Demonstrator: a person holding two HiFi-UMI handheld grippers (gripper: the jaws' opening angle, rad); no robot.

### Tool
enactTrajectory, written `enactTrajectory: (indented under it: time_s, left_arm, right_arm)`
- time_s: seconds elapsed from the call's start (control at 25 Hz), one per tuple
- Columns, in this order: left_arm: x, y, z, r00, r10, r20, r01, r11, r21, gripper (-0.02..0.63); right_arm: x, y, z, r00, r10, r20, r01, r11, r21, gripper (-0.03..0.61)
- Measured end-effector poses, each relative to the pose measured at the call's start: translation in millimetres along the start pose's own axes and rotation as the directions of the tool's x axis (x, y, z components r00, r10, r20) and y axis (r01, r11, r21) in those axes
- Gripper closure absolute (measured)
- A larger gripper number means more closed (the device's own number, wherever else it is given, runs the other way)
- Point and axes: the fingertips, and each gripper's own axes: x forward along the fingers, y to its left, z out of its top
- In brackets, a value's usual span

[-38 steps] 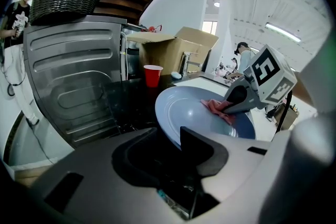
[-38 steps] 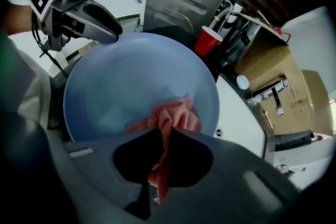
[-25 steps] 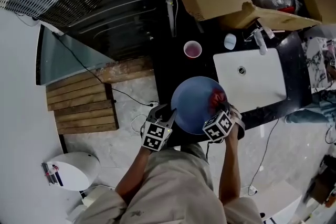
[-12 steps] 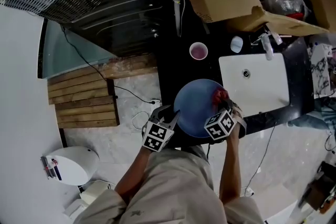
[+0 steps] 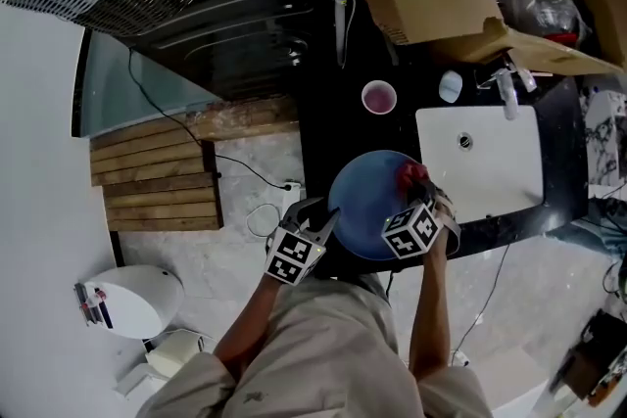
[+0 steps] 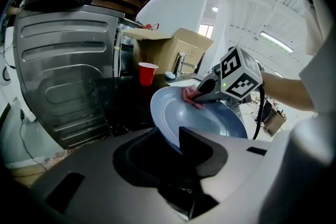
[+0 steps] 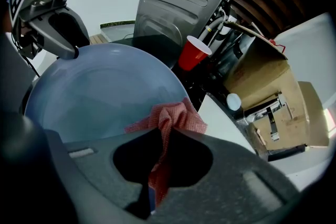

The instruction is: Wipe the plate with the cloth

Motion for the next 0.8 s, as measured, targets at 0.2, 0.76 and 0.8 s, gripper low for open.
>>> enactTrajectory:
  time_s: [0.2, 0.76, 0.8]
  left_arm:
    - [-6.6, 5.6, 7.2, 1.000, 0.021, 0.011, -0.021, 1.000, -0.006, 0.506]
    - [-9.5, 10.0, 11.3, 0.999, 0.032, 0.038, -0.030, 0.999, -0.033, 0.525]
    - [-10.1, 10.0, 11.9, 0.999, 0.032, 0.040, -0.031, 0.999, -0.037, 0.530]
  right_arm:
    - [3.6, -2.4, 11.2, 1.000, -0.006, 0.020, 0.006, 1.000, -0.009, 0.554]
    - [9.3, 8.5, 50.0, 0.995, 0.023, 0.102, -0.019, 0.999, -0.039, 0.554]
    - [9.5, 9.8, 52.7, 0.994, 0.026, 0.106, -0.022, 0.999, -0.041, 0.554]
